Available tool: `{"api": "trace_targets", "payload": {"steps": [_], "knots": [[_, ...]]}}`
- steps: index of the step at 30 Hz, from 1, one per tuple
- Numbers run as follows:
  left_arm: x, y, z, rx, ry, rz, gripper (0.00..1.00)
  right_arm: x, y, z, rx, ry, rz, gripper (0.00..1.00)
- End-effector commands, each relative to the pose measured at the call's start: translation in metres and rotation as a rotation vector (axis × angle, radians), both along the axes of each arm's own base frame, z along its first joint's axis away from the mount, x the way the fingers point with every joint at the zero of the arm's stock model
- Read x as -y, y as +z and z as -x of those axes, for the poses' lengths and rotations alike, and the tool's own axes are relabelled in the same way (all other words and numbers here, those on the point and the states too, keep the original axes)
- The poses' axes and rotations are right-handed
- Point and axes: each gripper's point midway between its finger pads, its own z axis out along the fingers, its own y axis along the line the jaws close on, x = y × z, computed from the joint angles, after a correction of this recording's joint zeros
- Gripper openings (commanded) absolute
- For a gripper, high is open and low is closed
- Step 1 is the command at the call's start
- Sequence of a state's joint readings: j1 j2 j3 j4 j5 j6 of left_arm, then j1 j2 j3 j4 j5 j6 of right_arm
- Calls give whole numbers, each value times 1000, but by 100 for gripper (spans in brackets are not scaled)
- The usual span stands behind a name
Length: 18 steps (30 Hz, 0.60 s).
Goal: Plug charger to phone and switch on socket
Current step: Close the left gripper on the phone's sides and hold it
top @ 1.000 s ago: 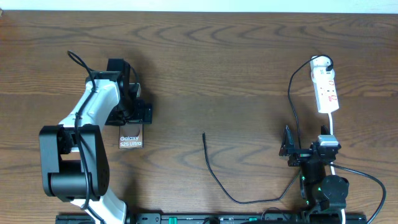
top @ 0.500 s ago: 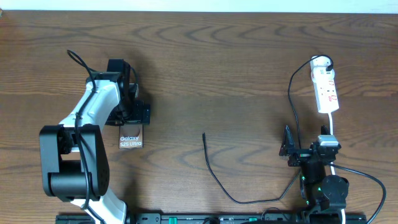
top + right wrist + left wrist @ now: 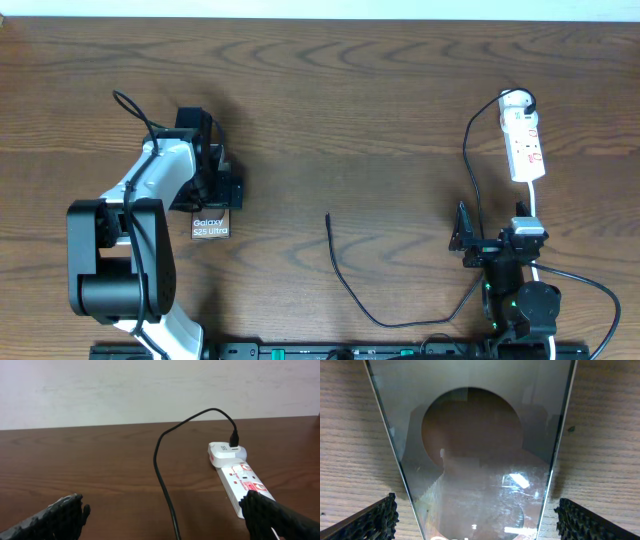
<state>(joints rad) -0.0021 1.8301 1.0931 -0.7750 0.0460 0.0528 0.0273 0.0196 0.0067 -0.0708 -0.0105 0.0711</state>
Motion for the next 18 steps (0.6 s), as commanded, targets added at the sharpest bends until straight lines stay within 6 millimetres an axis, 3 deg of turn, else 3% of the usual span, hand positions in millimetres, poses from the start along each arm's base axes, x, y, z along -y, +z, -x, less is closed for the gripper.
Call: {"api": "trace_targets", "payload": {"steps": [1, 18], "knots": [[-1, -4, 2, -6, -7, -5, 98, 2, -2, 0, -5, -7, 9, 99], [-1, -4, -7, 30, -8, -7, 98, 2, -2, 0, -5, -7, 9, 99]]}}
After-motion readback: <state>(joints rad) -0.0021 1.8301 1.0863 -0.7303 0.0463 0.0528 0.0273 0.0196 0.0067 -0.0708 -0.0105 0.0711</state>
